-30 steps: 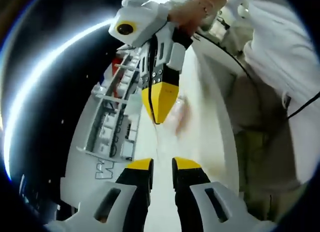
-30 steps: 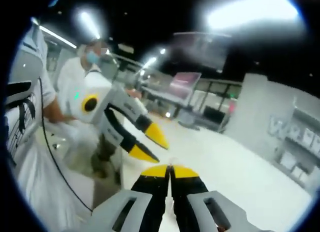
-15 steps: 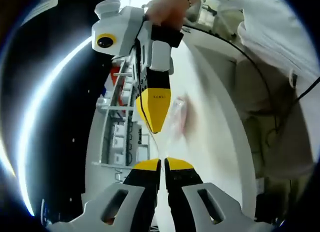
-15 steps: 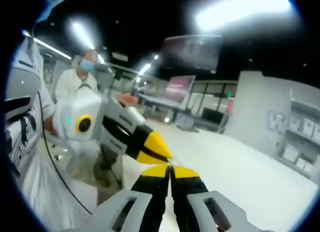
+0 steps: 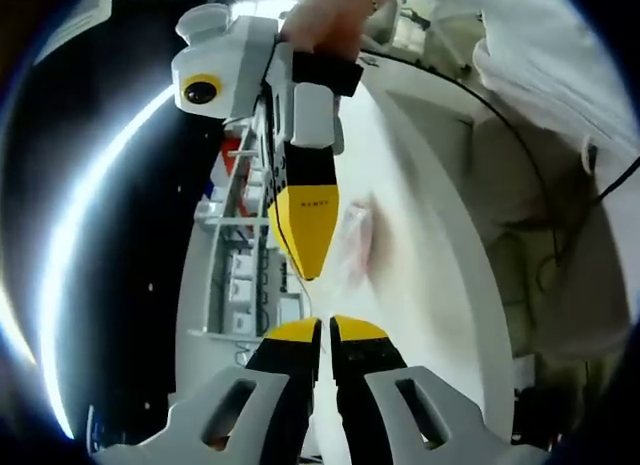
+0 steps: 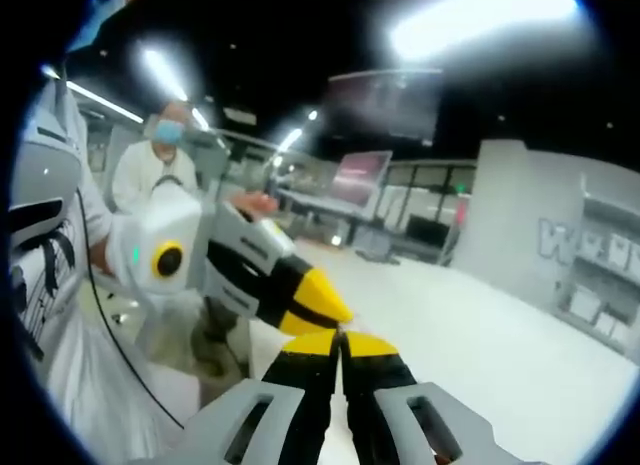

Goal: Open the resealable bag by pulling the two sides of the seal apart until the entire bag opening is separated and visibly accessible.

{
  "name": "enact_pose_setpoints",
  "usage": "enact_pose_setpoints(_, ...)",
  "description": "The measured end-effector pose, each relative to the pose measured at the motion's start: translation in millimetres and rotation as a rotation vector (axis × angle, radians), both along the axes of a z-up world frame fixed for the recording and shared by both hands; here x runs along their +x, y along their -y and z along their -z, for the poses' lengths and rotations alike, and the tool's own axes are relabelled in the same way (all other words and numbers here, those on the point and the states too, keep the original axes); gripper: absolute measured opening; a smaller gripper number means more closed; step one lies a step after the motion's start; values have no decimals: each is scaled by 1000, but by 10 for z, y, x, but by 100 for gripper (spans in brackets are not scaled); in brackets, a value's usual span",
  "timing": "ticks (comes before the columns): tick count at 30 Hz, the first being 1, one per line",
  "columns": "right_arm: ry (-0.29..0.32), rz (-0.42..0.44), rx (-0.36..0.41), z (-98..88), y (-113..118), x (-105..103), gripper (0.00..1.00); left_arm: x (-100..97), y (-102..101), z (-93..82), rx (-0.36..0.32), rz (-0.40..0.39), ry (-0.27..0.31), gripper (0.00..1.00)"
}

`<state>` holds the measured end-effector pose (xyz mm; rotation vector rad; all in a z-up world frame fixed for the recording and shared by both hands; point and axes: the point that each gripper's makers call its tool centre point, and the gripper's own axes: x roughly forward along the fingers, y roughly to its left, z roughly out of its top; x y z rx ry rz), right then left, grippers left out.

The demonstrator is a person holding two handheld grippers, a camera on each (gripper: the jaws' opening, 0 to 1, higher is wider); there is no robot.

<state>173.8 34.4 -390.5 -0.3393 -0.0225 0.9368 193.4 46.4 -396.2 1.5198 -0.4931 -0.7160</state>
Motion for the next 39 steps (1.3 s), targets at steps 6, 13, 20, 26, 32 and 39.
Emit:
enact_pose_setpoints(6, -5, -3, 0, 17, -7, -13, 0, -10, -1, -28, 10, 1, 17, 4)
enact_pose_setpoints(13, -11, -4, 0, 26, -9, -21, 0, -10, 7, -59, 15, 3, 21, 2)
enact_pose_setpoints(20, -25, -8, 6, 42, -14, -38, 0, -5, 11, -51, 11, 1, 14, 2)
enact_pose_setpoints(26, -87, -14, 68, 41, 33, -112, 4, -8, -2, -56, 16, 0, 33, 1)
enact_pose_setpoints(32, -21, 15, 106, -320, 163, -192, 4, -1, 11, -70, 32, 4, 56, 1)
enact_pose_setpoints(39, -97, 54, 48, -172, 54, 17, 3, -34, 37, -101, 65, 14, 80, 1)
